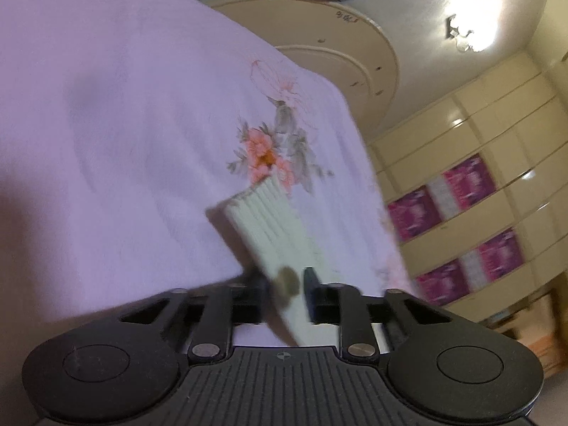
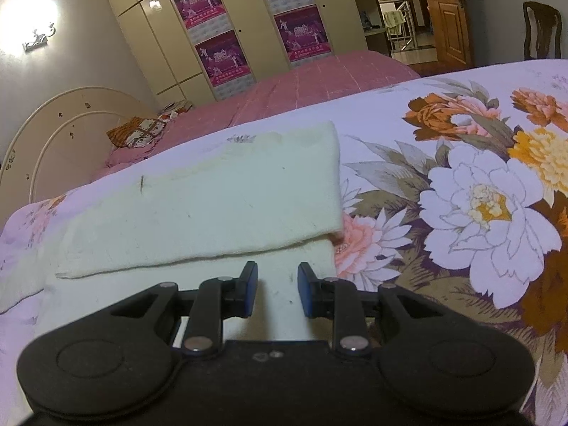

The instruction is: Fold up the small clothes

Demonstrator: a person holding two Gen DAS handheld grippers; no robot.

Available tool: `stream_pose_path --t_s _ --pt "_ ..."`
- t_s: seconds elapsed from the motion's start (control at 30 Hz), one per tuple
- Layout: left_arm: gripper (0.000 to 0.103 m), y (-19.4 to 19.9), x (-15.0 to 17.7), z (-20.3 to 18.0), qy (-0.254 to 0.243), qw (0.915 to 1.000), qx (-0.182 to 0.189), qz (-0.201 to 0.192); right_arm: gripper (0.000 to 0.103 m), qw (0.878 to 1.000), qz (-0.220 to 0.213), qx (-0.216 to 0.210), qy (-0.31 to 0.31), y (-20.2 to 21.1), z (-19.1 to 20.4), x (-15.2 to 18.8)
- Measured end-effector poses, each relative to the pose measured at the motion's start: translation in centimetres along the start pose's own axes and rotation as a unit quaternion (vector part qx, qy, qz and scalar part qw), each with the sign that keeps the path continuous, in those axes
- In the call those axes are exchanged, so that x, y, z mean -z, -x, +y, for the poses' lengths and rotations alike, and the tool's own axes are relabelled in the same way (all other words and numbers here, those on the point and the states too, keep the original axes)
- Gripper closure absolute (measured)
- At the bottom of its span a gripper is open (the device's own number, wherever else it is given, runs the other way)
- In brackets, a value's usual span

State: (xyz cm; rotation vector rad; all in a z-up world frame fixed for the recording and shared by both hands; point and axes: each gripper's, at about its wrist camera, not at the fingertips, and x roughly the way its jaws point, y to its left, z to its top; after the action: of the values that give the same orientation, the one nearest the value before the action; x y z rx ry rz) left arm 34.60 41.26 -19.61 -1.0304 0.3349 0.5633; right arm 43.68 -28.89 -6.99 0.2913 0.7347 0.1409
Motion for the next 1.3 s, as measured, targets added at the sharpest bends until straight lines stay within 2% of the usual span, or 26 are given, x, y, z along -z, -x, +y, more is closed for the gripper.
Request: stream_pose_path --t_s 0.13,0.2,0.27,0.37,0.53,0.67,0.83,0.93,1.1,1.23,1.3 --pt "0.099 -0.4 -0.1 -2.9 -0.072 0.9956 -0.06 -0.007 0.078 1.0 -0.002 0.0 -0.002 0.2 -0.3 -0.2" --pt "0.1 -0.3 0.2 -5.1 -0.124 0.99 -0.065 -0.02 0.078 1.0 -0.006 0.0 -0.003 0.6 -0.5 -0.4" --pt "0.1 0.4 0.9 -7.9 -0.18 0.9824 -0.039 -0.03 0.078 1.0 -0.011 0.0 -0.006 1.0 -0.8 -0.7" --pt "0.1 0.6 2.8 -11.9 -0.251 0.9677 -0.005 -0.022 0.078 1.0 -0.018 0.002 -0.013 1.6 -1.5 -1.0" --pt "0.1 0.8 7.5 -18.4 -0.322 0.9446 0.061 0.009 0.078 0.999 -0.022 0.007 -0.026 2.2 -2.6 -0.8" --pt "0.1 1.7 12.7 -22.4 -0.356 0.9275 0.103 0.047 0.078 0.999 -0.022 0.009 -0.037 2.7 -3.3 -0.4" --pt "0.1 2.6 20.1 -26.7 -0.398 0.9005 0.147 0.095 0.078 0.998 -0.028 0.014 -0.049 3.5 -4.4 -0.3" --pt "0.1 3.7 24.6 -28.9 -0.424 0.8833 0.164 0.116 0.078 0.998 -0.034 0.016 -0.059 4.1 -5.0 -0.3" --pt "0.1 5.4 30.7 -31.6 -0.45 0.8604 0.186 0.15 0.078 0.996 -0.047 0.015 -0.073 5.2 -5.9 -0.1" --pt "0.1 6.4 34.5 -33.3 -0.479 0.8389 0.196 0.169 0.078 0.995 -0.054 0.012 -0.087 5.7 -6.3 0.0" --pt "0.1 6.2 35.8 -33.9 -0.487 0.8312 0.199 0.179 0.078 0.994 -0.055 0.011 -0.093 5.9 -6.4 0.1"
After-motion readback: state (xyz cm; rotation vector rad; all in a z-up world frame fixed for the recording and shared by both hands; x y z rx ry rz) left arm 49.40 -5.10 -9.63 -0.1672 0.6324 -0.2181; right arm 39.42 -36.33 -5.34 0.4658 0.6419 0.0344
